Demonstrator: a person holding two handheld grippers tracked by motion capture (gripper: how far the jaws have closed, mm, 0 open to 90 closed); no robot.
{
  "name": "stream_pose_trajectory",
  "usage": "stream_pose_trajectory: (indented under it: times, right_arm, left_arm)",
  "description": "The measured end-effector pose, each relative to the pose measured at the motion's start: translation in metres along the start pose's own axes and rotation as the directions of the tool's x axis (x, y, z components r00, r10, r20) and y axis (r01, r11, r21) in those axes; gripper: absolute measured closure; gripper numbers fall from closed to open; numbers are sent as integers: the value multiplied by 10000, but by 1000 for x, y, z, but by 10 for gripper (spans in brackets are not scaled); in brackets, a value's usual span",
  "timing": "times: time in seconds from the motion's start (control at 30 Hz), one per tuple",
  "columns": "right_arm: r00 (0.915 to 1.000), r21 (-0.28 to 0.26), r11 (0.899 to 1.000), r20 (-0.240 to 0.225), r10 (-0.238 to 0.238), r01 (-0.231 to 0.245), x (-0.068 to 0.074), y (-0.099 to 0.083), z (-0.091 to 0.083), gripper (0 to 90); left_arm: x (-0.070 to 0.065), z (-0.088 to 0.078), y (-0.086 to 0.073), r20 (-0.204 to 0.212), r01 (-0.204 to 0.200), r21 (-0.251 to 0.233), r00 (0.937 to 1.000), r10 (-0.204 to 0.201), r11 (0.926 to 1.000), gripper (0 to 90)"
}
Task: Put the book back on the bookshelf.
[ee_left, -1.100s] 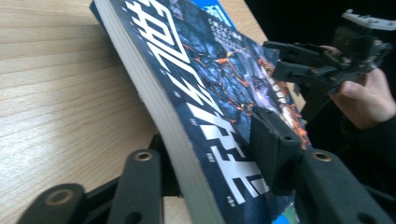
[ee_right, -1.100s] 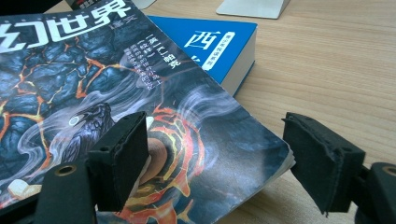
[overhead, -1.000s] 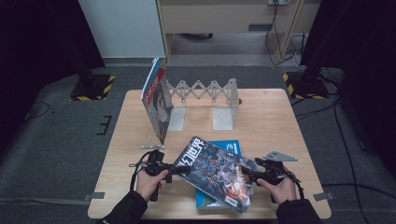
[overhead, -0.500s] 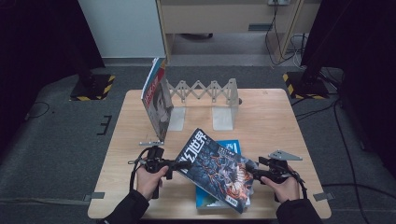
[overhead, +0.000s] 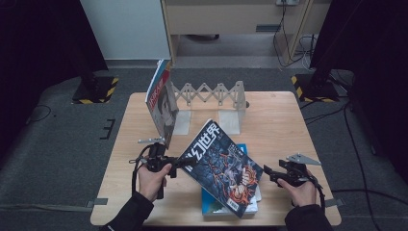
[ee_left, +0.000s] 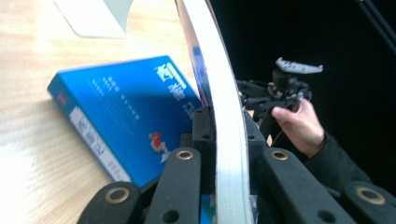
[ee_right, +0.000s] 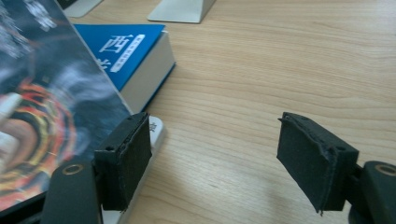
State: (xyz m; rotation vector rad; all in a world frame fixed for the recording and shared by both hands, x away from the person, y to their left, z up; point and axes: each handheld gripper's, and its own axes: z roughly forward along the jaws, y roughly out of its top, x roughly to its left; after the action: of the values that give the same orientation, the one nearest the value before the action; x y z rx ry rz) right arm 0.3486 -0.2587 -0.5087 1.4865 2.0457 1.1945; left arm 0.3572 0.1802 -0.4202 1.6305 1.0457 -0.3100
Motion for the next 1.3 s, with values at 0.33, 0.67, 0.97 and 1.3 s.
stream_pose_trajectory:
  times: [0.33,0.67,0.97,1.3]
  right_arm:
    - [9973,760,9964,595,-422,376,-8,-5,5,259]
    - [9938,1171,9913,863,-699,596,-12,-7,8,240]
    - [9909,1771,9819,1038,-862,669,-16,-12,14,196]
    - [9813,1687,9772,1204,-1501,1288,-14,-17,19,63]
  left_arm:
    - [-23,-2,22,238,-511,-446,9984,522,9977,821]
    - [-48,-8,49,45,-1141,-1116,9933,1153,9872,821]
    - [-64,-23,74,-468,-1706,-1783,9852,1648,9691,821]
    - [-79,-41,93,-767,-2035,-2282,9786,1907,9521,821]
